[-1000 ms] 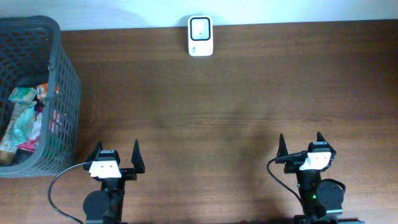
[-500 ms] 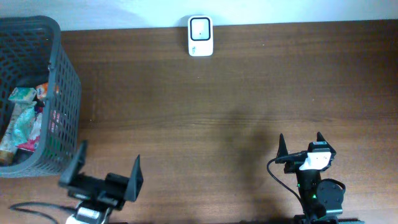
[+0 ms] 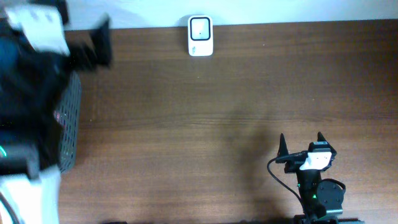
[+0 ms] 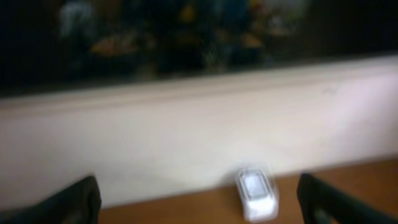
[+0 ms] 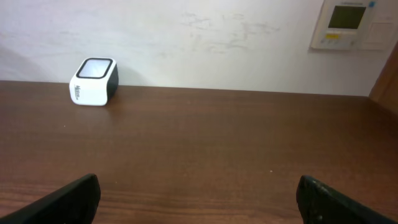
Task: Scan the item barcode
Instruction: 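Grasp the green wipes pack in the basket with the left gripper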
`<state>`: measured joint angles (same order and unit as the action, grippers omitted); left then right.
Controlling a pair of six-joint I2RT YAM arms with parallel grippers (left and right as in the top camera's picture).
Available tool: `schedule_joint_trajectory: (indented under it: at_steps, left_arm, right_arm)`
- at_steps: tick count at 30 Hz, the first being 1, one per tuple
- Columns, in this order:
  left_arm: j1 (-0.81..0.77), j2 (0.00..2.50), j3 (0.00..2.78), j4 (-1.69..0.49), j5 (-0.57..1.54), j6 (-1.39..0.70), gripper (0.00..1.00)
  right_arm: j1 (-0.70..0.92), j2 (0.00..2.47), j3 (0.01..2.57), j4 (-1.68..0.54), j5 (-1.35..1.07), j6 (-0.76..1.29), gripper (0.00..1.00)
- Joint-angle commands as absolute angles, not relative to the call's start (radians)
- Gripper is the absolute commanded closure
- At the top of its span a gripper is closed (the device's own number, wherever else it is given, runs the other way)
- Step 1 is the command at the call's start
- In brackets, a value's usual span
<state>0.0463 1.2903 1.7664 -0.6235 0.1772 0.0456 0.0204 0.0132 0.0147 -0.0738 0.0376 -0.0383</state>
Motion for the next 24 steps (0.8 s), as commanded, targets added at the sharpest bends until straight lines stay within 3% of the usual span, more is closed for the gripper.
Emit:
schedule_joint_trajectory:
  at_steps: [1, 4, 9, 17, 24]
  left_arm:
    - [0.212, 1.625, 2.201, -0.830, -0.022, 0.042, 0.01]
    - [0.293, 1.781, 2.310, -0.985, -0.076, 0.046, 0.01]
    - [0.429, 1.898, 2.308, -1.031, -0.184, 0.046, 0.01]
    - [0.528, 1.915, 2.286, -1.123, -0.184, 0.097, 0.00]
    - [0.587, 1.919, 2.075, -1.062, -0.181, 0.253, 0.16]
  right_arm:
    - [0.026, 0.004, 0.006, -0.077, 0.049, -0.045, 0.01]
    - [0.026, 0.004, 0.006, -0.077, 0.049, -0.045, 0.01]
    - [0.026, 0.004, 0.006, -0.077, 0.049, -0.045, 0.01]
    - [0.026, 0.003, 0.006, -0.078, 0.049, -0.045, 0.01]
    - [0.026, 0.004, 0.006, -0.078, 0.049, -0.045, 0.01]
